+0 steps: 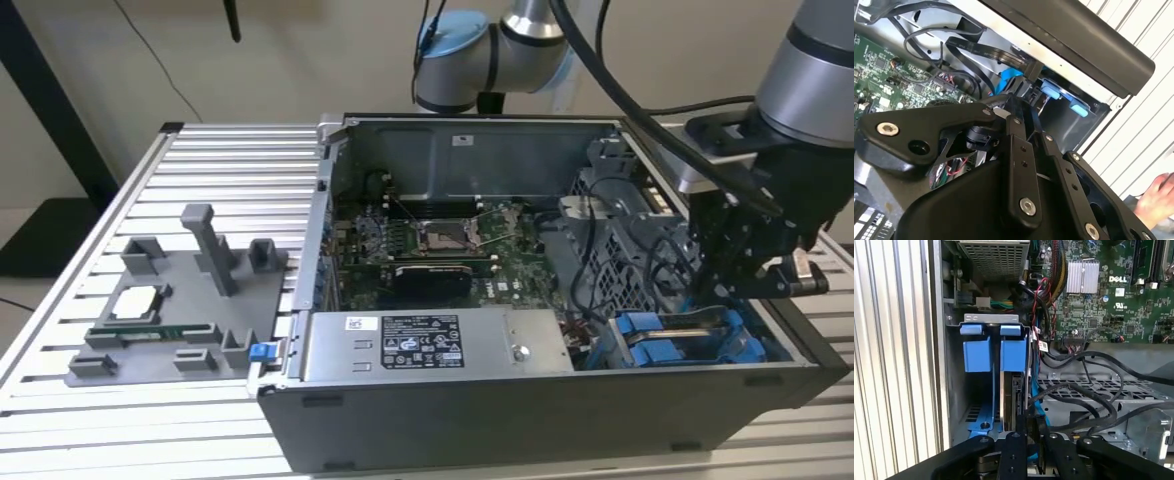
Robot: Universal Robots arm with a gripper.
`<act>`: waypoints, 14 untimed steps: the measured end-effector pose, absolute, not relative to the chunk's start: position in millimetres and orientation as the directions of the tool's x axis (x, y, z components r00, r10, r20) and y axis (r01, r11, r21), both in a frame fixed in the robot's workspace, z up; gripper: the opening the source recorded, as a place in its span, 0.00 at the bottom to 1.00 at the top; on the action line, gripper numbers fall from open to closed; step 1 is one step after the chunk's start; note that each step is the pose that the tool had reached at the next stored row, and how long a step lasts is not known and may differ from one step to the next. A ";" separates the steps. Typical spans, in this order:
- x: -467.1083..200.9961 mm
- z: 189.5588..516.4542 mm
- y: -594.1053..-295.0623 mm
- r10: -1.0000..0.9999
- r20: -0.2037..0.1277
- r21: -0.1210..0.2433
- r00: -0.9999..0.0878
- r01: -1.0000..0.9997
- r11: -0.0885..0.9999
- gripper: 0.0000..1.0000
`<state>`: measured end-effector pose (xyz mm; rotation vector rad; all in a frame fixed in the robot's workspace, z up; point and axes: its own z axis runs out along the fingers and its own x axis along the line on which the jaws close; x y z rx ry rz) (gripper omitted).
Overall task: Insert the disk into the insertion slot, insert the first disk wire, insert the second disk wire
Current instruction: 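Insert the first disk wire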
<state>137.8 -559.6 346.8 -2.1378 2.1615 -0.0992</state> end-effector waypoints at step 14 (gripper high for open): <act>140.8 343.9 -563.7 -1.000 -0.014 -0.079 -0.009 -0.997 0.010 0.00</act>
